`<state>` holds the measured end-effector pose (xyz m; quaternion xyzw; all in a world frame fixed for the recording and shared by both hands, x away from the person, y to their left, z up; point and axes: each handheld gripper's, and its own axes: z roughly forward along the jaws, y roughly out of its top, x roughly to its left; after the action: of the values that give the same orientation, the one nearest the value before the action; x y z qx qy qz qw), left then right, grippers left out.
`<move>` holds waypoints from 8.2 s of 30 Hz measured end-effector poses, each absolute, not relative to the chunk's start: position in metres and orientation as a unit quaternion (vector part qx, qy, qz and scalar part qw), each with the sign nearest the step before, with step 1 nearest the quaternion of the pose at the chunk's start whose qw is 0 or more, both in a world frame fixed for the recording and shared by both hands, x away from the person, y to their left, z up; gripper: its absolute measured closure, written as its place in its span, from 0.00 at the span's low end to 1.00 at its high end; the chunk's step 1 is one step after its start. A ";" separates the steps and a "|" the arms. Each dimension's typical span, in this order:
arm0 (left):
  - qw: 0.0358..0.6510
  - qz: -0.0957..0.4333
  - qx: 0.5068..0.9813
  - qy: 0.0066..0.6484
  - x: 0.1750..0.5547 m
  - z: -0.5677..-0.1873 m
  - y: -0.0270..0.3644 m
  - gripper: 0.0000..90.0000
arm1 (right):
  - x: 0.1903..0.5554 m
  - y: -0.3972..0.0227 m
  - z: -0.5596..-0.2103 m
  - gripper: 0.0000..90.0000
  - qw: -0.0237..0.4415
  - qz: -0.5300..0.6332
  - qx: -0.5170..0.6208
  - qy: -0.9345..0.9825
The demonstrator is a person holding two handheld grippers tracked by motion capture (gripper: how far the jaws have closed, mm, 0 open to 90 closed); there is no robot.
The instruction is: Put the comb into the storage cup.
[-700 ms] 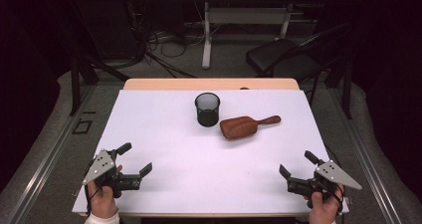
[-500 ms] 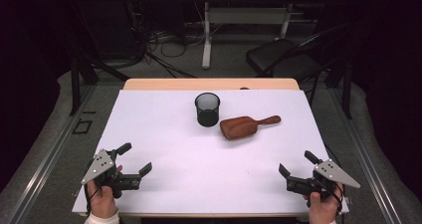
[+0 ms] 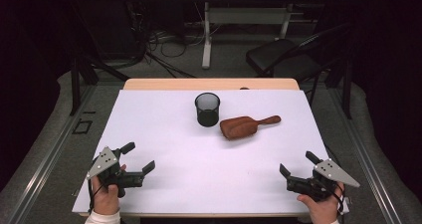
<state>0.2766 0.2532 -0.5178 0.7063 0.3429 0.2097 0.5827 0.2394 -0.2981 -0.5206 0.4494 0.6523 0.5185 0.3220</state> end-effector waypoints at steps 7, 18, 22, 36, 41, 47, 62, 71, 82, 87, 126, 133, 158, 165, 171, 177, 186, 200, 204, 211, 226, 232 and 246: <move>0.584 0.199 0.704 0.352 0.276 -0.520 0.252 0.00 | 0.247 -0.303 -0.521 0.00 0.315 0.509 0.472 0.648; 0.576 0.194 0.713 0.350 0.274 -0.520 0.252 0.00 | 0.260 -0.302 -0.522 0.08 0.309 0.477 0.474 0.672; 0.570 0.196 0.716 0.352 0.274 -0.519 0.251 0.00 | 0.266 -0.304 -0.518 0.10 0.301 0.481 0.481 0.668; 0.573 0.196 0.713 0.353 0.274 -0.519 0.252 0.00 | 0.293 -0.303 -0.500 0.22 0.289 0.472 0.475 0.684; 0.574 0.195 0.712 0.353 0.274 -0.519 0.253 0.00 | 0.303 -0.297 -0.497 0.26 0.293 0.461 0.465 0.697; 0.576 0.195 0.711 0.354 0.274 -0.519 0.252 0.00 | 0.314 -0.291 -0.498 0.28 0.292 0.452 0.459 0.706; 0.576 0.191 0.713 0.352 0.274 -0.518 0.253 0.00 | 0.352 -0.280 -0.484 0.37 0.290 0.451 0.458 0.709; 0.576 0.191 0.712 0.352 0.274 -0.518 0.253 0.00 | 0.372 -0.277 -0.482 0.44 0.288 0.453 0.467 0.703; 0.579 0.191 0.711 0.351 0.275 -0.518 0.253 0.00 | 0.391 -0.273 -0.480 0.53 0.294 0.431 0.490 0.698; 0.578 0.190 0.712 0.351 0.275 -0.518 0.254 0.00 | 0.398 -0.271 -0.480 0.55 0.296 0.422 0.493 0.701; 0.586 0.180 0.704 0.359 0.277 -0.519 0.257 0.00 | 0.444 -0.274 -0.505 0.66 0.267 0.372 0.571 0.681; 0.585 0.181 0.704 0.360 0.277 -0.520 0.257 0.00 | 0.447 -0.272 -0.509 0.78 0.252 0.373 0.579 0.679; 0.583 0.179 0.704 0.364 0.278 -0.520 0.257 0.01 | 0.457 -0.266 -0.523 1.00 0.237 0.374 0.587 0.678; 0.581 0.178 0.705 0.366 0.279 -0.521 0.257 0.01 | 0.463 -0.264 -0.531 1.00 0.237 0.371 0.590 0.677; 0.581 0.178 0.704 0.367 0.280 -0.522 0.257 0.01 | 0.471 -0.259 -0.535 1.00 0.241 0.358 0.587 0.685; 0.581 0.176 0.703 0.369 0.279 -0.522 0.257 0.01 | 0.477 -0.253 -0.534 1.00 0.243 0.352 0.588 0.687; 0.581 0.176 0.703 0.369 0.280 -0.522 0.257 0.01 | 0.482 -0.257 -0.541 1.00 0.242 0.340 0.594 0.687; 0.581 0.177 0.704 0.367 0.280 -0.522 0.257 0.01 | 0.477 -0.258 -0.540 1.00 0.231 0.339 0.583 0.701; 0.581 0.175 0.705 0.367 0.280 -0.522 0.257 0.01 | 0.475 -0.257 -0.542 1.00 0.228 0.338 0.580 0.705; 0.581 0.177 0.706 0.365 0.279 -0.521 0.257 0.01 | 0.469 -0.254 -0.542 1.00 0.226 0.336 0.572 0.713; 0.582 0.177 0.706 0.364 0.279 -0.521 0.257 0.01 | 0.450 -0.248 -0.538 1.00 0.213 0.343 0.551 0.730; 0.582 0.177 0.706 0.363 0.279 -0.521 0.257 0.01 | 0.443 -0.247 -0.536 1.00 0.203 0.341 0.545 0.738; 0.582 0.178 0.706 0.363 0.278 -0.520 0.257 0.01 | 0.428 -0.250 -0.536 1.00 0.184 0.344 0.549 0.739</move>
<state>0.2785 0.2567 -0.5205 0.7055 0.3632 0.1778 0.5820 0.4275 -0.2504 -0.5363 0.5493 0.7390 0.3440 0.1836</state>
